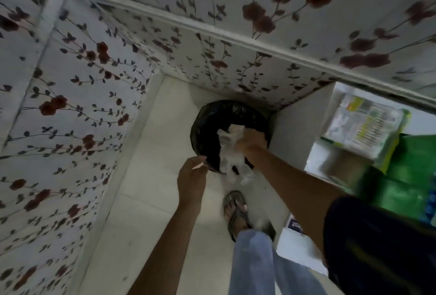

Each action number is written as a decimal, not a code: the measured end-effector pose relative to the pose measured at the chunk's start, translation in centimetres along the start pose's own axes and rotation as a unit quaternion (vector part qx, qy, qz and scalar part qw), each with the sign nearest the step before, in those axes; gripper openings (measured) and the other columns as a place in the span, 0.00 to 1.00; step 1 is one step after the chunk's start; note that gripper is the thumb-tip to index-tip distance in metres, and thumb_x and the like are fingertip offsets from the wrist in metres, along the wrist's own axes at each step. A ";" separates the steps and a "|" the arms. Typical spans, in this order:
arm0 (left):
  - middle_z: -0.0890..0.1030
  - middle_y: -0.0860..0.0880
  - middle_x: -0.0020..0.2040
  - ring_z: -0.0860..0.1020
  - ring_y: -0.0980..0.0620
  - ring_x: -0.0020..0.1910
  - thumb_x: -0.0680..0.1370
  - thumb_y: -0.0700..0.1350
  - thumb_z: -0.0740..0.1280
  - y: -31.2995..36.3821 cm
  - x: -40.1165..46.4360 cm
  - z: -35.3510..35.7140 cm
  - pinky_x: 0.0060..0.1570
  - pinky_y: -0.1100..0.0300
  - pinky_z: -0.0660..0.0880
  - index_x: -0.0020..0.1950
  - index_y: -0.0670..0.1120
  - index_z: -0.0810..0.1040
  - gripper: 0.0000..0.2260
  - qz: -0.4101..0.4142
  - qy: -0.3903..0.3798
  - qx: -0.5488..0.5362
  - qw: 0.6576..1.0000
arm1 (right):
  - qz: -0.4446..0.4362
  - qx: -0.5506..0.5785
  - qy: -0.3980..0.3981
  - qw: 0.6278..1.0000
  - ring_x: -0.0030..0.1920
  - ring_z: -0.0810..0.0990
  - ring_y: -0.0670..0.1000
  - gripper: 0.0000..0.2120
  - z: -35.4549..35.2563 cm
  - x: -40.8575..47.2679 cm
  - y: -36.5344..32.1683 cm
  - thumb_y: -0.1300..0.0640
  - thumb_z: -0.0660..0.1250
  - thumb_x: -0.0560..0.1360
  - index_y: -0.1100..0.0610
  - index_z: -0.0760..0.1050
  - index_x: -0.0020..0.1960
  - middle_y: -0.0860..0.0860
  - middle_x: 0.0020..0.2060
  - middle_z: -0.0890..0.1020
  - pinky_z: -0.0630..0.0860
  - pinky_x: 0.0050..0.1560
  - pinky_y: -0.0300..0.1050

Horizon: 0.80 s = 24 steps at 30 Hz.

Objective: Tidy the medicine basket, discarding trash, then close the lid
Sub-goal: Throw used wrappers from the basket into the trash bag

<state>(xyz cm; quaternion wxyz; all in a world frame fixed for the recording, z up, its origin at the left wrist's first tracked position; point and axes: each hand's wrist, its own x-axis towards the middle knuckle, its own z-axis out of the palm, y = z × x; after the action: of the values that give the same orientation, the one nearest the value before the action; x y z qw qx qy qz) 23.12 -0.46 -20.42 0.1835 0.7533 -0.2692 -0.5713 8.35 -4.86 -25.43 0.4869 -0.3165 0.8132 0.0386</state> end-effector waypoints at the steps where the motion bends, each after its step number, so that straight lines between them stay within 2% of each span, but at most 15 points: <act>1: 0.78 0.52 0.43 0.75 0.52 0.44 0.75 0.36 0.63 -0.4 1.3 0.5 0.53 0.52 0.73 0.47 0.46 0.77 0.07 -0.002 -0.008 -0.005 1.000 | 0.019 0.000 0.005 1.000 0.58 0.77 0.60 0.18 0.5 1.8 0.4 0.58 0.60 0.76 0.63 0.69 0.64 0.61 0.60 0.77 0.76 0.51 0.48; 5: 0.81 0.44 0.49 0.79 0.45 0.51 0.73 0.37 0.64 -2.4 6.1 1.4 0.57 0.47 0.76 0.45 0.47 0.80 0.08 -0.014 -0.009 -0.009 1.000 | 0.059 0.049 0.001 0.997 0.58 0.77 0.61 0.22 3.9 8.4 1.2 0.57 0.61 0.75 0.63 0.66 0.66 0.62 0.60 0.77 0.77 0.55 0.50; 7: 0.81 0.40 0.51 0.79 0.44 0.50 0.72 0.37 0.64 -3.1 7.3 1.7 0.55 0.46 0.77 0.48 0.45 0.80 0.08 -0.015 -0.013 -0.014 1.000 | 0.076 0.103 -0.028 0.991 0.59 0.76 0.61 0.22 5.7 11.6 1.9 0.58 0.61 0.74 0.60 0.65 0.68 0.61 0.62 0.75 0.77 0.58 0.54; 10: 0.80 0.41 0.48 0.77 0.46 0.46 0.72 0.34 0.63 -2.9 7.6 1.7 0.46 0.52 0.76 0.46 0.44 0.79 0.08 -0.019 -0.034 -0.035 0.999 | 0.146 0.236 -0.087 0.957 0.61 0.74 0.61 0.23 5.3 10.4 0.9 0.60 0.63 0.74 0.59 0.65 0.68 0.60 0.64 0.72 0.77 0.57 0.52; 12: 0.79 0.43 0.46 0.77 0.48 0.44 0.72 0.33 0.62 -2.3 7.0 1.4 0.42 0.57 0.74 0.43 0.45 0.78 0.09 -0.026 -0.046 -0.036 0.998 | 0.165 0.275 -0.124 0.939 0.62 0.73 0.61 0.19 4.5 8.1 0.2 0.60 0.61 0.76 0.62 0.65 0.66 0.60 0.65 0.71 0.76 0.56 0.52; 14: 0.78 0.44 0.44 0.77 0.49 0.44 0.72 0.32 0.61 -1.2 5.7 1.0 0.42 0.59 0.74 0.44 0.45 0.78 0.10 -0.024 -0.057 -0.036 0.997 | 0.142 0.293 -0.126 0.937 0.62 0.72 0.62 0.20 3.5 6.4 -0.1 0.59 0.60 0.77 0.62 0.63 0.68 0.62 0.66 0.70 0.75 0.59 0.54; 16: 0.78 0.44 0.46 0.77 0.48 0.46 0.73 0.33 0.61 0.3 4.2 0.9 0.45 0.57 0.74 0.48 0.43 0.78 0.10 -0.016 -0.059 -0.028 0.998 | 0.104 0.289 -0.099 0.946 0.59 0.76 0.63 0.22 2.0 3.4 -0.7 0.58 0.61 0.77 0.63 0.63 0.68 0.63 0.64 0.72 0.77 0.58 0.54; 19: 0.78 0.42 0.49 0.77 0.45 0.49 0.75 0.36 0.61 2.6 1.2 1.2 0.50 0.52 0.75 0.51 0.42 0.77 0.08 0.005 -0.063 -0.028 0.998 | 0.064 0.316 -0.066 0.944 0.44 0.80 0.55 0.17 -0.4 -1.8 -1.2 0.56 0.63 0.75 0.60 0.71 0.63 0.60 0.55 0.79 0.80 0.40 0.45; 20: 0.78 0.42 0.50 0.78 0.45 0.49 0.76 0.37 0.60 3.1 0.6 1.0 0.49 0.53 0.75 0.53 0.41 0.76 0.08 0.011 -0.064 -0.035 0.997 | 0.040 0.323 -0.065 0.943 0.41 0.80 0.53 0.14 -0.9 -3.3 -1.6 0.56 0.63 0.75 0.59 0.74 0.59 0.58 0.51 0.81 0.80 0.39 0.45; 22: 0.79 0.41 0.52 0.78 0.46 0.48 0.77 0.37 0.60 4.4 -2.1 1.8 0.47 0.55 0.75 0.54 0.41 0.76 0.09 0.020 -0.088 -0.036 0.995 | -0.008 0.339 -0.070 0.938 0.42 0.79 0.53 0.09 -3.7 -7.4 -0.5 0.57 0.62 0.74 0.56 0.77 0.52 0.55 0.45 0.80 0.80 0.45 0.49; 24: 0.80 0.41 0.51 0.79 0.47 0.47 0.77 0.37 0.60 5.2 -4.6 2.4 0.45 0.56 0.75 0.55 0.40 0.76 0.10 0.036 -0.112 -0.029 0.993 | -0.051 0.376 -0.072 0.923 0.40 0.79 0.51 0.07 -6.7 -11.6 0.9 0.59 0.62 0.74 0.53 0.77 0.49 0.53 0.42 0.80 0.79 0.44 0.46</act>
<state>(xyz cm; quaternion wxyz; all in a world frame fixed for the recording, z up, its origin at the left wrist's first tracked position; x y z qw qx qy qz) 18.81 -1.62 -14.55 0.1947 0.6690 -0.2978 -0.6525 6.52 -1.13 -12.71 0.6284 -0.1479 0.7136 -0.2721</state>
